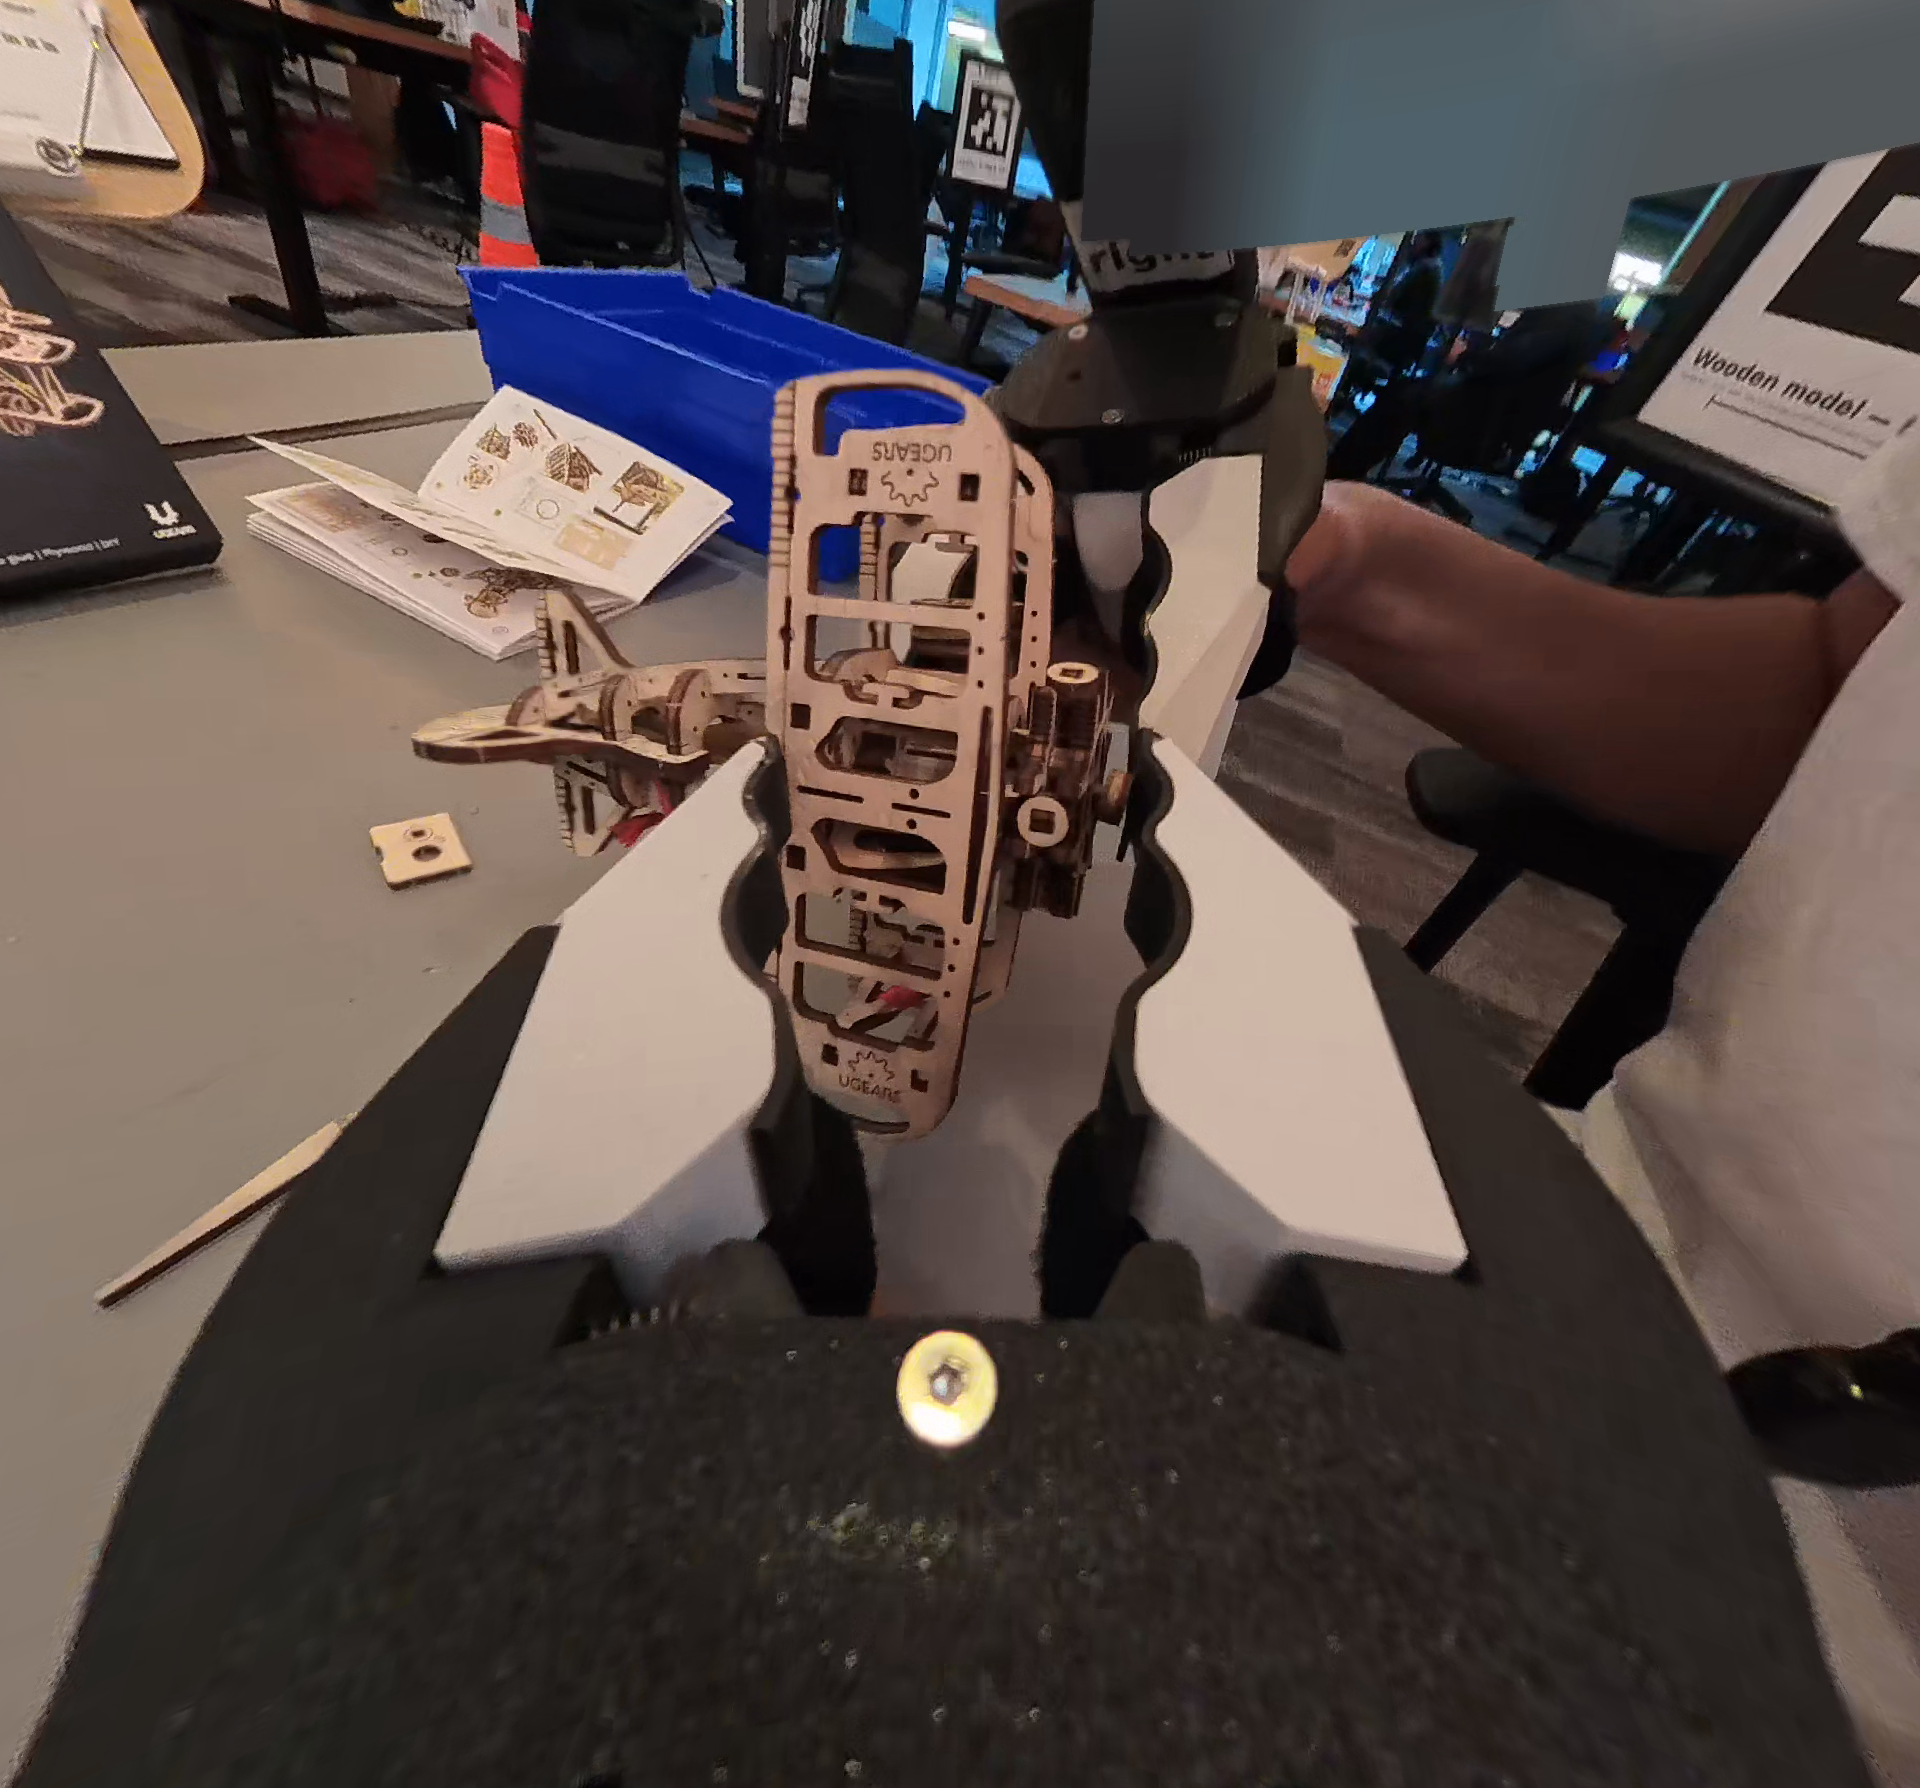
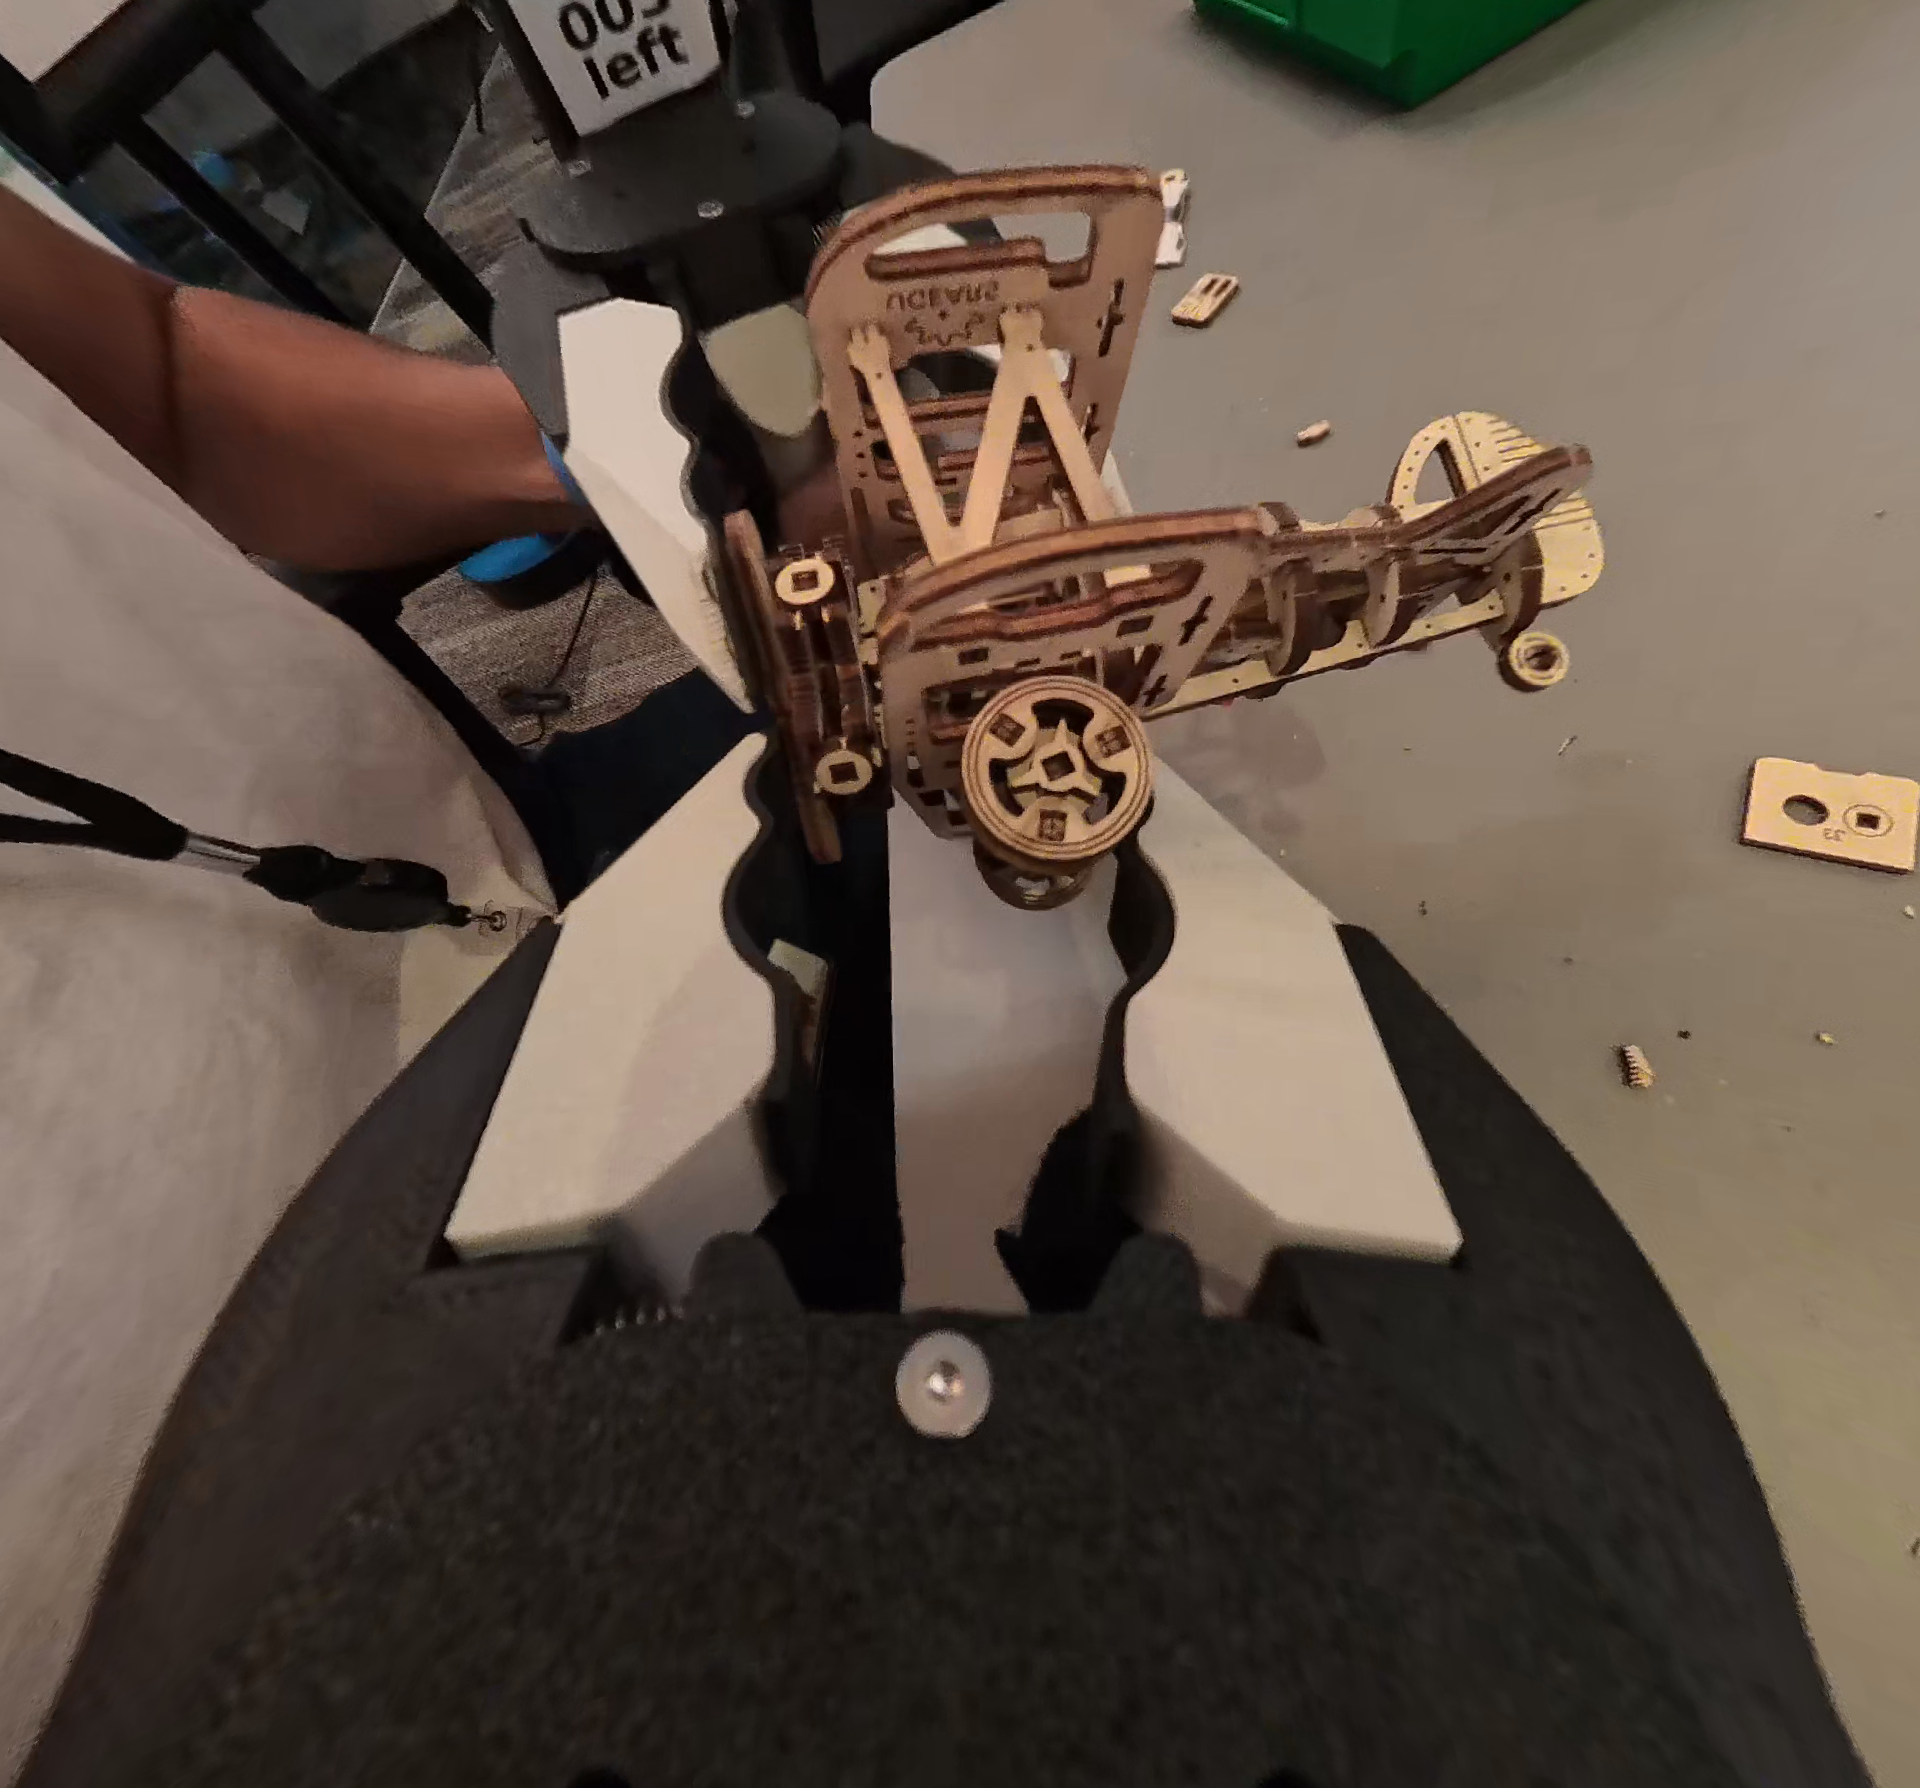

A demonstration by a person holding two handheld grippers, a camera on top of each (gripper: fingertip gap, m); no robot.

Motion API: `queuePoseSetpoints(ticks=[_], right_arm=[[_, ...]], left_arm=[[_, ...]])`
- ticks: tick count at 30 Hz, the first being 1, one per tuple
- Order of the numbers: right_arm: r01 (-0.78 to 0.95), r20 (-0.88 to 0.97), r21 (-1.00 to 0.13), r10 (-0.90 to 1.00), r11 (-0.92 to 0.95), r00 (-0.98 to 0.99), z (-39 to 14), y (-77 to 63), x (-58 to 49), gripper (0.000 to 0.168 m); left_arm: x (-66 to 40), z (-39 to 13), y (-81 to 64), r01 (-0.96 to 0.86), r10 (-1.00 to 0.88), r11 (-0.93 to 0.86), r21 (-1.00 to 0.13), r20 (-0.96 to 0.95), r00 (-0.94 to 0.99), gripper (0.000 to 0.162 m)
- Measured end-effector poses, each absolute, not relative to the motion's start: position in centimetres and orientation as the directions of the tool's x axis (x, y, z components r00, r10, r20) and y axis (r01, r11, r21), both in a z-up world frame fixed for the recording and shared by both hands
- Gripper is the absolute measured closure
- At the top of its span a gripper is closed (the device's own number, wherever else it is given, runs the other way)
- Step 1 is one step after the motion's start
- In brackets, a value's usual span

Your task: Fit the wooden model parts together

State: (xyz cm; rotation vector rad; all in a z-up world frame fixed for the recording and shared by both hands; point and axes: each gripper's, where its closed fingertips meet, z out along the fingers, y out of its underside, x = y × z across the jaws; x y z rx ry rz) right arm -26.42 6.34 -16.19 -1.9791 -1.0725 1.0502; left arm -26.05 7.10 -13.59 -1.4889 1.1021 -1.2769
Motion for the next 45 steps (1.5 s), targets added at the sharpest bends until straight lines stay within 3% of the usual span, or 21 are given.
queuePoseSetpoints(ticks=[5,14,27,45], right_arm=[[0.399,-0.28,-0.82,0.895,-0.411,0.346,-15.8,5.9,-26.1,0.107],[0.32,-0.229,-0.886,0.917,-0.335,0.326,-14.1,6.0,-25.9,0.105],[0.265,-0.409,-0.842,0.876,-0.47,0.254,-15.0,6.0,-25.9,0.11],[0.279,-0.422,-0.825,0.865,-0.491,0.272,-15.4,5.8,-25.5,0.11]], left_arm=[[-25.9,-13.2,6.7,-0.057,-0.974,-0.216,-0.975,0.21,0.086,0.101],[-25.7,-12.1,6.6,0.032,-0.96,-0.264,-0.964,0.266,0.09,0.102],[-25.7,-13.0,6.7,0.016,-0.945,-0.318,-0.948,0.318,0.071,0.099],[-25.3,-13.4,6.9,0.019,-0.93,-0.359,-0.933,0.359,0.075,0.102]])
